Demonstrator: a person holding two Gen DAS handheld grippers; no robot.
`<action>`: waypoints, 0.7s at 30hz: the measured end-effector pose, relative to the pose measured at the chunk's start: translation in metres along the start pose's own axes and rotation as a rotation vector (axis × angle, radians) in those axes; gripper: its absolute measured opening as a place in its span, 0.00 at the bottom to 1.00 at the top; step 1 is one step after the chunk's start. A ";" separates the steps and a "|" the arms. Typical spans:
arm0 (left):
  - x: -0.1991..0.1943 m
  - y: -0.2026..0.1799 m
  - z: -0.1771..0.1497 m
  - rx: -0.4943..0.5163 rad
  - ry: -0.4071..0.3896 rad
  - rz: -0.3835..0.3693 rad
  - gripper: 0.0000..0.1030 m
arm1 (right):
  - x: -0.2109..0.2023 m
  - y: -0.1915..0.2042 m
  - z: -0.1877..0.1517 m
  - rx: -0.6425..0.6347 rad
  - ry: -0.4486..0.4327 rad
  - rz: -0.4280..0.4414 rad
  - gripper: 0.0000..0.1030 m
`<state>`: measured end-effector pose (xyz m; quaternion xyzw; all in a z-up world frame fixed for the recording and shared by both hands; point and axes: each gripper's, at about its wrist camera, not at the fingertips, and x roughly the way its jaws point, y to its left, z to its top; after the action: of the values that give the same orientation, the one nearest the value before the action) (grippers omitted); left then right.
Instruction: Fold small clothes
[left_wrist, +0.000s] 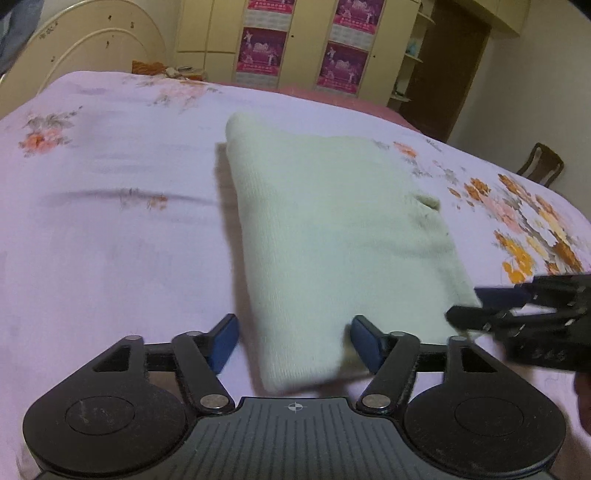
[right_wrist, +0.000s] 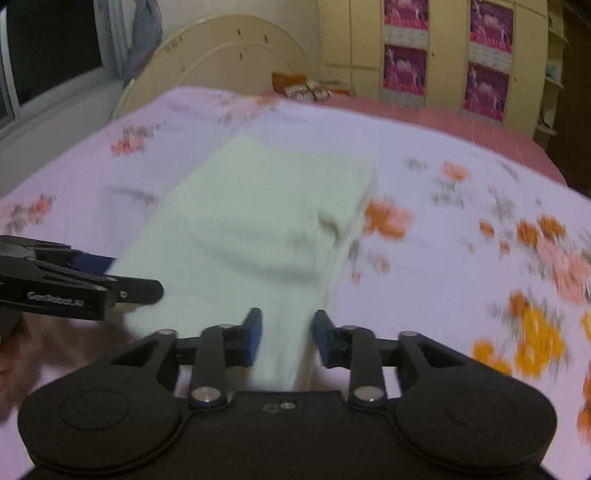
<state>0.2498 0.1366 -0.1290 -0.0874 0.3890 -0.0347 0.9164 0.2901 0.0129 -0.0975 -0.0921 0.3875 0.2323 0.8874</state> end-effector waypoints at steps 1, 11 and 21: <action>-0.002 -0.002 -0.001 0.002 0.005 0.010 0.68 | 0.004 0.000 -0.006 -0.004 0.015 -0.011 0.40; -0.089 -0.033 -0.010 0.053 -0.077 0.017 1.00 | -0.079 -0.002 -0.020 0.158 -0.091 0.001 0.71; -0.184 -0.056 -0.038 0.068 -0.149 -0.054 1.00 | -0.174 0.027 -0.056 0.297 -0.161 -0.065 0.99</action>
<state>0.0948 0.1007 -0.0143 -0.0690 0.3156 -0.0662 0.9441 0.1381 -0.0417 -0.0081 0.0467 0.3419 0.1505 0.9264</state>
